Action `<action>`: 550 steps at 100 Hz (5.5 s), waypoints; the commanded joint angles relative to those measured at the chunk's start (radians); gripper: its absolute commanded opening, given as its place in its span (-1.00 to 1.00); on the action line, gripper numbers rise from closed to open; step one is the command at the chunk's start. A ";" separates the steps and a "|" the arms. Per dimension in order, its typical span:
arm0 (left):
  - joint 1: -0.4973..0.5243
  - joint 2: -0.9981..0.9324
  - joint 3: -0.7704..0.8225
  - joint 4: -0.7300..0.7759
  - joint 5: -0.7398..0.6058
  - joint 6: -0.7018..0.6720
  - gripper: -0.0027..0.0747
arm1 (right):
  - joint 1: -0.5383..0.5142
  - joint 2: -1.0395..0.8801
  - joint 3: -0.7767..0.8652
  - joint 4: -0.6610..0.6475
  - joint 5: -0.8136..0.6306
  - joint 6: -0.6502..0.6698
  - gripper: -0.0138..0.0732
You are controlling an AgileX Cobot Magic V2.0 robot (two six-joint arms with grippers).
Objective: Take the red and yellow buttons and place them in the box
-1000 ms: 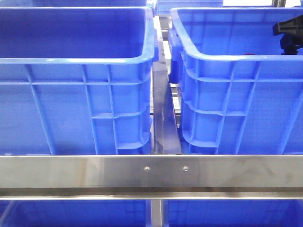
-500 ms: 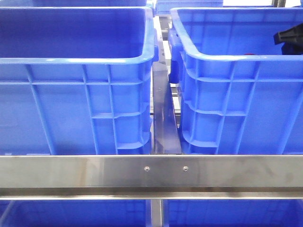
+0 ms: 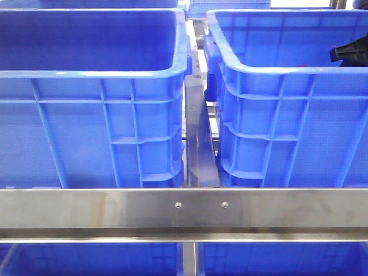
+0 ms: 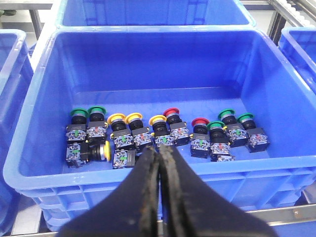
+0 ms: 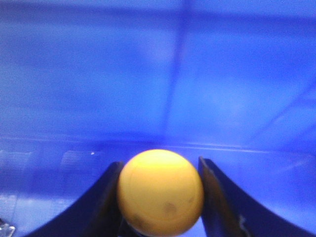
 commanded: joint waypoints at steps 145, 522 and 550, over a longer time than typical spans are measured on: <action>0.003 0.012 -0.026 -0.021 -0.076 -0.008 -0.98 | -0.004 -0.964 0.511 0.089 0.093 0.031 0.57; -0.001 -0.381 0.773 0.324 -0.850 -0.184 -0.98 | -0.004 -1.412 0.780 0.089 0.167 0.031 -0.95; -0.001 -0.381 0.773 0.322 -0.846 -0.184 -0.98 | -0.004 -1.412 0.780 0.089 0.167 0.031 -0.95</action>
